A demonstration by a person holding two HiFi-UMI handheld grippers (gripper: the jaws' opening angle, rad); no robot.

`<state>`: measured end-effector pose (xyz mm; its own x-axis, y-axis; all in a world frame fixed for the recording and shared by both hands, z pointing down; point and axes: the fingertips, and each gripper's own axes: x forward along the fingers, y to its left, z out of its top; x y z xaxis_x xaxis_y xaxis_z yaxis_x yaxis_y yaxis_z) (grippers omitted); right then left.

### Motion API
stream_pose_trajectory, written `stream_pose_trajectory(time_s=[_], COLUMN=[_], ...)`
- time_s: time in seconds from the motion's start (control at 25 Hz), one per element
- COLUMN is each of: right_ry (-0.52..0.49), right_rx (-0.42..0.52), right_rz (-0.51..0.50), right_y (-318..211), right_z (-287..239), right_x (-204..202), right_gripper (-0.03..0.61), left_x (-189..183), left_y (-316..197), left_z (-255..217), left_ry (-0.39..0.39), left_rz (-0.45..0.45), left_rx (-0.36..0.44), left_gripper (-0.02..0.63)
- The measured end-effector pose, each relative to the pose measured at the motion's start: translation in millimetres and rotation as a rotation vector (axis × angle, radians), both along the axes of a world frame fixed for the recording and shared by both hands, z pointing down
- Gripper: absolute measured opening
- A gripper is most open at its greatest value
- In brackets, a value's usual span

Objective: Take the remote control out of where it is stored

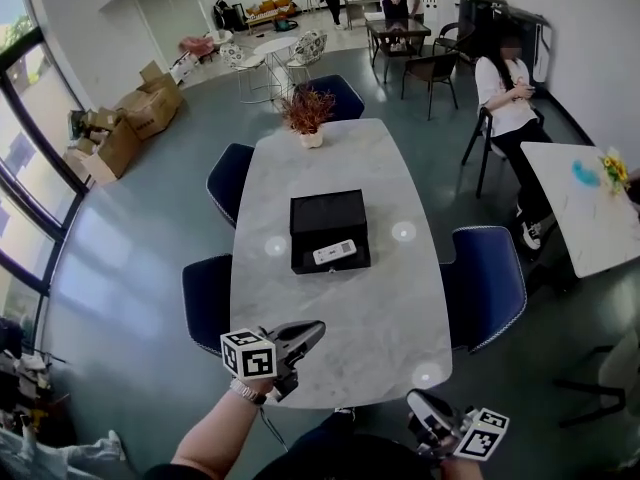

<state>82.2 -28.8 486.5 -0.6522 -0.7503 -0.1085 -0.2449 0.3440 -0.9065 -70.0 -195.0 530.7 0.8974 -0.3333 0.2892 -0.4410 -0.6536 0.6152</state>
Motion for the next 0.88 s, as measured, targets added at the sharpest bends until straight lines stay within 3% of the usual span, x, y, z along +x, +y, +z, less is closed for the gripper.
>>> stream_pose_trajectory(time_s=[0.32, 0.6, 0.88], right_ry=[0.041, 0.066, 0.082], right_rx=[-0.027, -0.038, -0.076], right_rz=[0.107, 0.186, 0.251], right_y=[-23.0, -33.7, -38.1], right_z=[-3.9, -5.6, 5.9], right_x=[-1.8, -3.0, -2.8], right_gripper=[0.008, 0.008, 0.008], left_x=[-18.3, -25.4, -27.7], left_y=[-125.9, -197.6, -241.6], left_z=[36.0, 69.8, 104.3], left_ry=[-0.165, -0.150, -0.241], left_rz=[0.050, 0.076, 0.091], left_rx=[0.016, -0.129, -0.176], left_gripper=[0.008, 0.008, 0.008])
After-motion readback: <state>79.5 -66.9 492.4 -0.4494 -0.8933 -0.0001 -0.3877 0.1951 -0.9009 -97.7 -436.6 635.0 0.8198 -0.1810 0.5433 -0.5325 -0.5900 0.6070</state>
